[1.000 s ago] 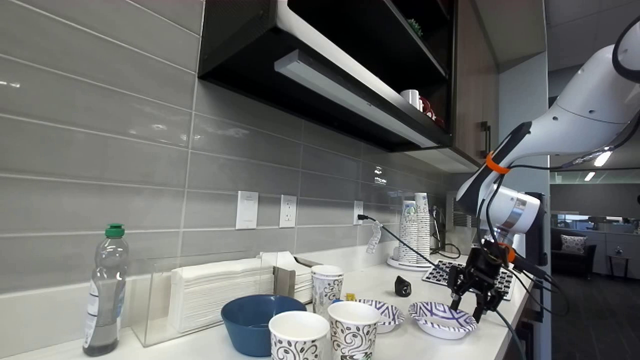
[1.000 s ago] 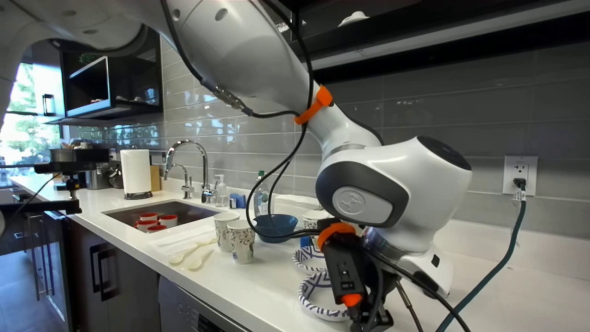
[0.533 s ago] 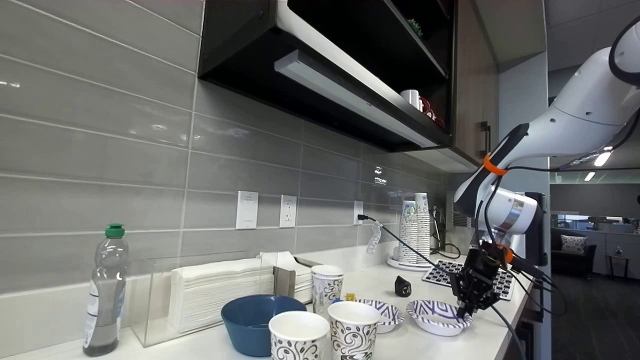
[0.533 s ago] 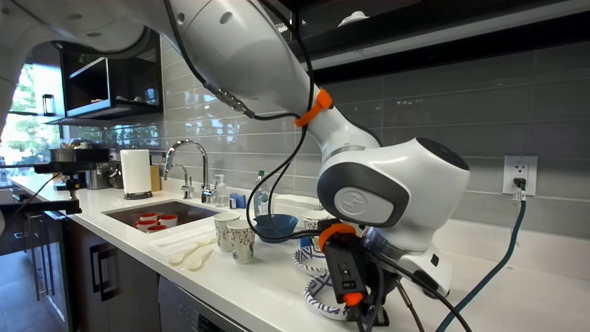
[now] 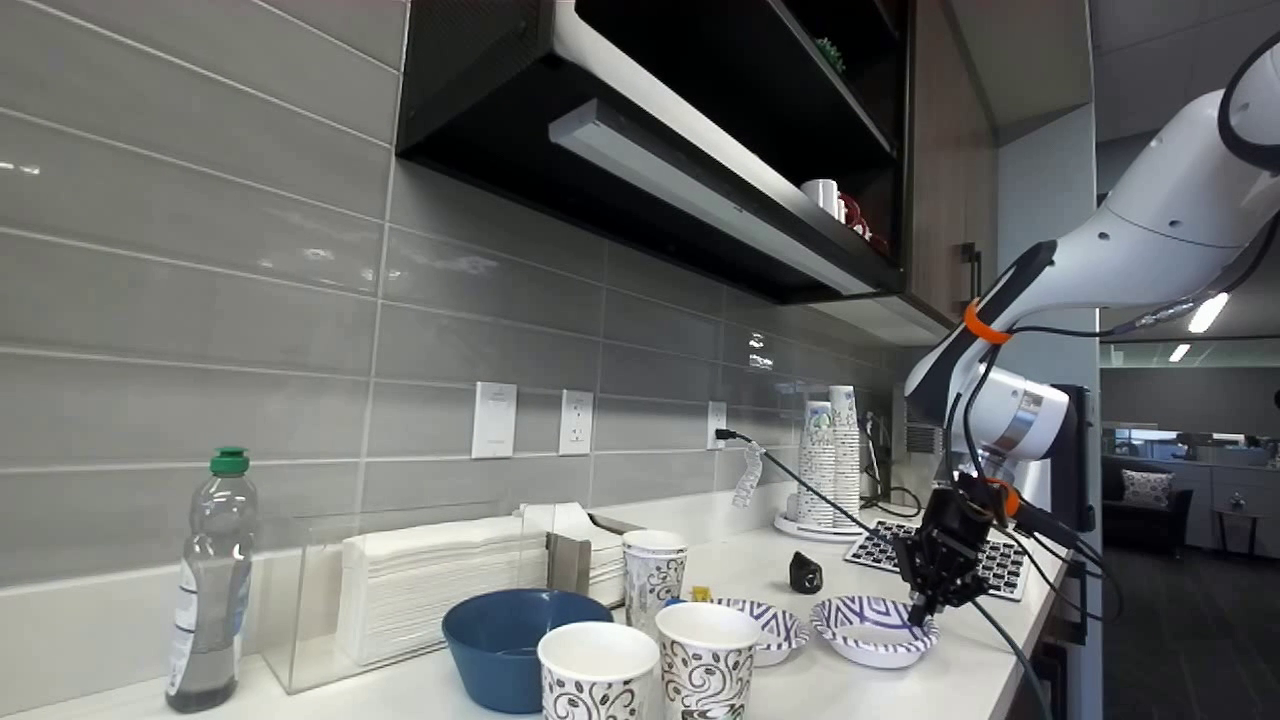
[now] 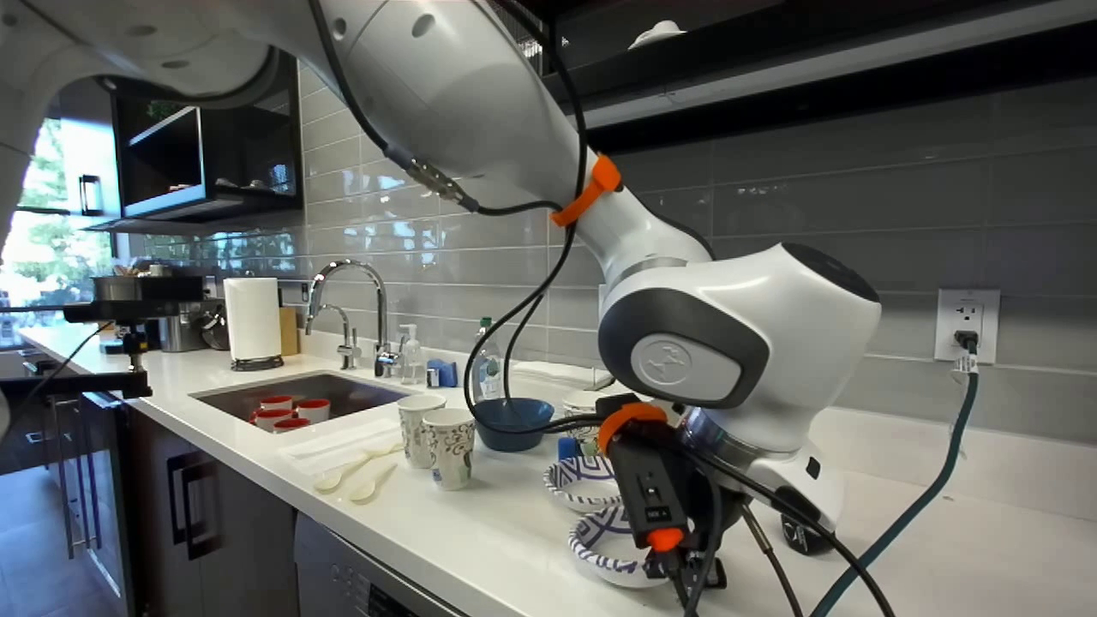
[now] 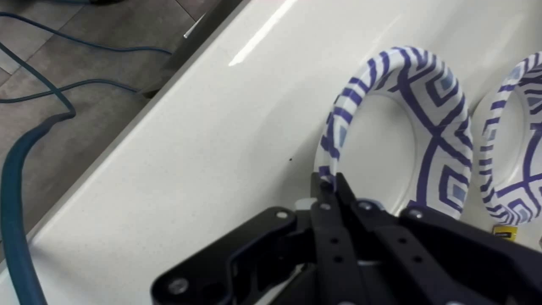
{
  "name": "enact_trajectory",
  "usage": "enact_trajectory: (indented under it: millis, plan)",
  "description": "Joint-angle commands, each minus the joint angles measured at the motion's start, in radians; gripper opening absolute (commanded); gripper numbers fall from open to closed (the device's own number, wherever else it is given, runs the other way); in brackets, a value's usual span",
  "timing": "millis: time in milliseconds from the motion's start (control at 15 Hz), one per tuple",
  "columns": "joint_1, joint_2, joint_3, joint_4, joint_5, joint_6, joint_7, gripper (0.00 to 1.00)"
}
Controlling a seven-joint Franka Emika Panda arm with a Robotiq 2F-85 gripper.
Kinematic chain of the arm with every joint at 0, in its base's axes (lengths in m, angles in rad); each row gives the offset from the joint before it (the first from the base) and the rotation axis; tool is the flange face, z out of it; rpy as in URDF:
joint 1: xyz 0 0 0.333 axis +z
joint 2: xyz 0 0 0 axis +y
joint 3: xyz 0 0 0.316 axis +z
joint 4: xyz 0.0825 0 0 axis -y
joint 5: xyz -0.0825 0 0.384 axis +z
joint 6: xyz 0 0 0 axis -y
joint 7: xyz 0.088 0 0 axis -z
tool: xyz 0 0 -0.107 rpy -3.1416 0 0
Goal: Stack the bowls together
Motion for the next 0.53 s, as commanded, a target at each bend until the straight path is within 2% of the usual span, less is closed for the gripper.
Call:
enact_trajectory:
  millis: [0, 467]
  plan:
    - [-0.040, -0.003, 0.022, 0.036, 0.039, -0.079, -0.043, 0.01]
    - [-0.069, -0.029, 0.014, 0.069, 0.115, -0.199, -0.150, 0.01]
